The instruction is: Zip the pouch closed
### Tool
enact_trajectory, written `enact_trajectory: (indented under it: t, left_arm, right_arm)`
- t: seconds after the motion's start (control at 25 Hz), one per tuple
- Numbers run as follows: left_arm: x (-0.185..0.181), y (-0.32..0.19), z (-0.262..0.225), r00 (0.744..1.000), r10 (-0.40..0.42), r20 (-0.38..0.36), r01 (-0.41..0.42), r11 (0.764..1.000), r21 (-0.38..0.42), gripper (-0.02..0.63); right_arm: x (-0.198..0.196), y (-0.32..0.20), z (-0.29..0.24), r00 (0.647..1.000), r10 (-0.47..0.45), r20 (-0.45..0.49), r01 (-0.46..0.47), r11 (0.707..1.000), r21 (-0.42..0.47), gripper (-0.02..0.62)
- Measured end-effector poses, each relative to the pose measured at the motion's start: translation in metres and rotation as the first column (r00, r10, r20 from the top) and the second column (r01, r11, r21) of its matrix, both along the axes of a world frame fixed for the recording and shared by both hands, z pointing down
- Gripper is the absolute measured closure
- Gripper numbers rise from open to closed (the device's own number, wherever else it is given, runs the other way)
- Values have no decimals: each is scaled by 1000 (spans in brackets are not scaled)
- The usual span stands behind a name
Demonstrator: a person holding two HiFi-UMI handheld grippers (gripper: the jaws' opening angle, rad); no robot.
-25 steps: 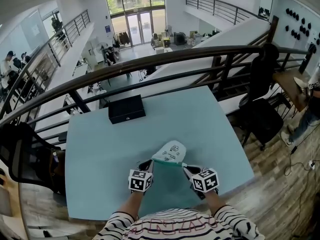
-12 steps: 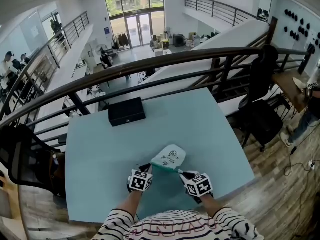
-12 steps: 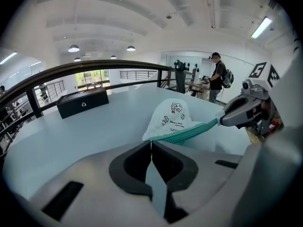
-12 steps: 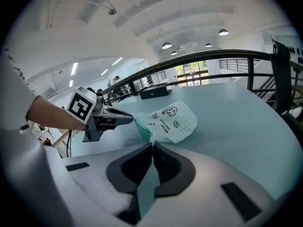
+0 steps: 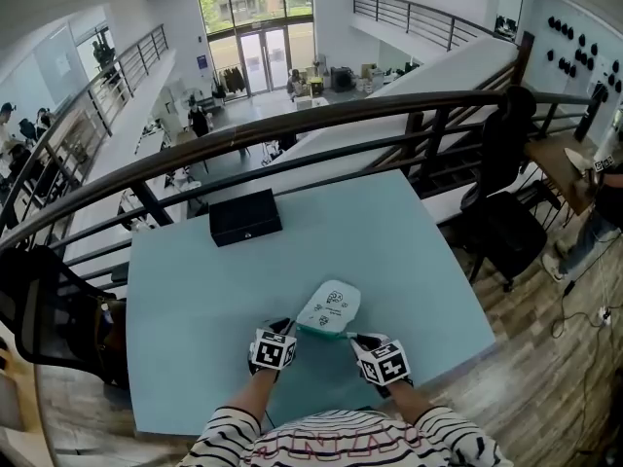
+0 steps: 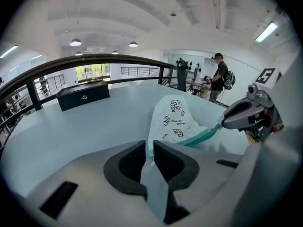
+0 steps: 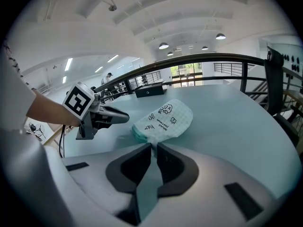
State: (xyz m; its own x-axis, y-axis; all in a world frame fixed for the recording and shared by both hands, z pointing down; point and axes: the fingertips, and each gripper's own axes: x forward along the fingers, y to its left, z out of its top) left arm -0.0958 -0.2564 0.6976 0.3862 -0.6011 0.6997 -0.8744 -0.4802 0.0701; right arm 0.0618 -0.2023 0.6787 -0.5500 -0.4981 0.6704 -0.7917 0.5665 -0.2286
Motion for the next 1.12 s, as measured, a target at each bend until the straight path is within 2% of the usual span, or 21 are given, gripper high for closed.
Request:
enact_trajectory:
  t: [0.32,0.68,0.96,1.12]
  left_arm:
    - [-5,13,-16,999,-3,-39,4,1000,29,577]
    - [-10,34,-48,996,-7,-84,16,994,112,577]
    - [-14,60,-67,993,7,-122,15,984,180,578]
    - [-19,76,-78,987,28,-160,4,980,198,578]
  right_arm:
    - [11,8,-10,993,110,33,-110,994,10,560]
    - [25,16,-34,978,206,45,-209,974,83,560]
    - [19,34,-44,970,227,84,-237,963,127,561]
    - [4,48,-53,962,221,159,-241,963,117,563]
